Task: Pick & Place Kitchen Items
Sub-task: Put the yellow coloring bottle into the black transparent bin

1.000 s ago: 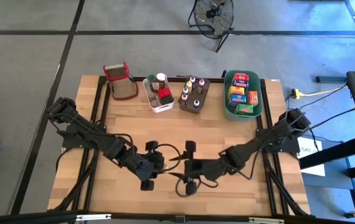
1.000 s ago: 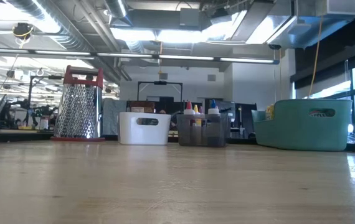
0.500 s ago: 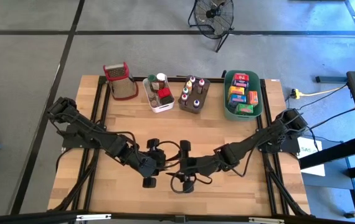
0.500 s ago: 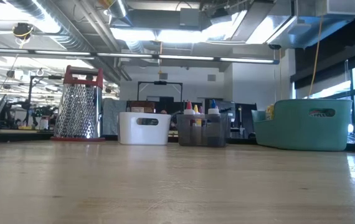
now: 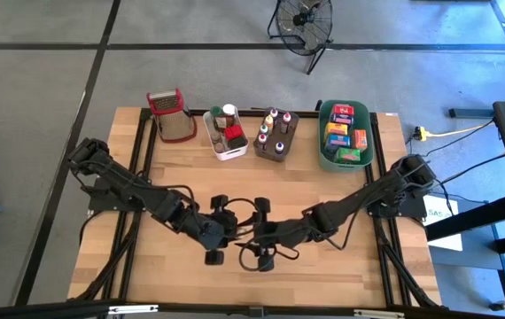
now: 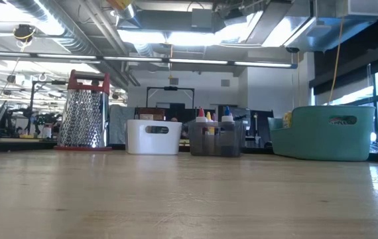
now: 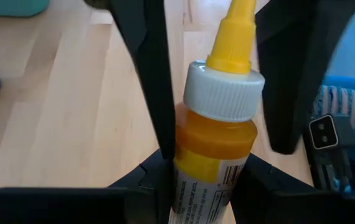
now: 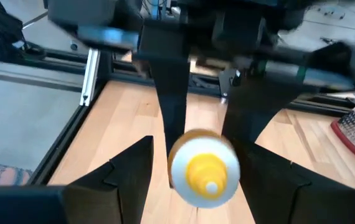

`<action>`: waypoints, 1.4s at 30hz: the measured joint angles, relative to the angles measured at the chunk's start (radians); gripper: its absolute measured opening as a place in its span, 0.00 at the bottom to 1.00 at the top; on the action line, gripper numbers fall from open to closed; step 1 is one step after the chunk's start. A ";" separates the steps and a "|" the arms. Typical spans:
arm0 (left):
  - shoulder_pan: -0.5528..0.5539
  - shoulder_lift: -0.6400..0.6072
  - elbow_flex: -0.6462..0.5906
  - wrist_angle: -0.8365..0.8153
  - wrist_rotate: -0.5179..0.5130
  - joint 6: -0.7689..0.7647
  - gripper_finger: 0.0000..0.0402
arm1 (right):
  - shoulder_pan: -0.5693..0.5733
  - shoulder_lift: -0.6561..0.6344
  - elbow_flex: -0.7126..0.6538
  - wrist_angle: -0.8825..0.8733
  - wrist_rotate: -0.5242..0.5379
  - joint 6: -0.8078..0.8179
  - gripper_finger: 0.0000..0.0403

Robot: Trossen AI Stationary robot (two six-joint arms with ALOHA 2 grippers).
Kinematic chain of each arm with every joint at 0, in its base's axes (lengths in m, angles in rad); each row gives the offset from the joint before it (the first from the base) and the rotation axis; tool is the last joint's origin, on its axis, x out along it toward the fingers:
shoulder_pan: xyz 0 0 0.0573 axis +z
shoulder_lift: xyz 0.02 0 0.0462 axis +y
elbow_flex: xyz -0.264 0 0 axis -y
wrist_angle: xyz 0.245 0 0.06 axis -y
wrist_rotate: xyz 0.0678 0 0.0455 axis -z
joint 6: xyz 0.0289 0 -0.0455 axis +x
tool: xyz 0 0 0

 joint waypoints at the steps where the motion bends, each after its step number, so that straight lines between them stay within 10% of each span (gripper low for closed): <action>1: 0.000 0.000 0.000 0.002 0.000 0.004 0.29 | -0.001 0.003 0.000 -0.001 0.000 0.000 0.55; 27: -0.001 0.001 -0.001 0.001 0.005 0.008 0.29 | -0.015 0.004 0.000 -0.021 -0.039 0.000 0.35; 42: -0.001 0.002 -0.002 0.015 -0.021 0.009 0.45 | -0.013 0.002 0.001 -0.089 -0.051 0.080 0.36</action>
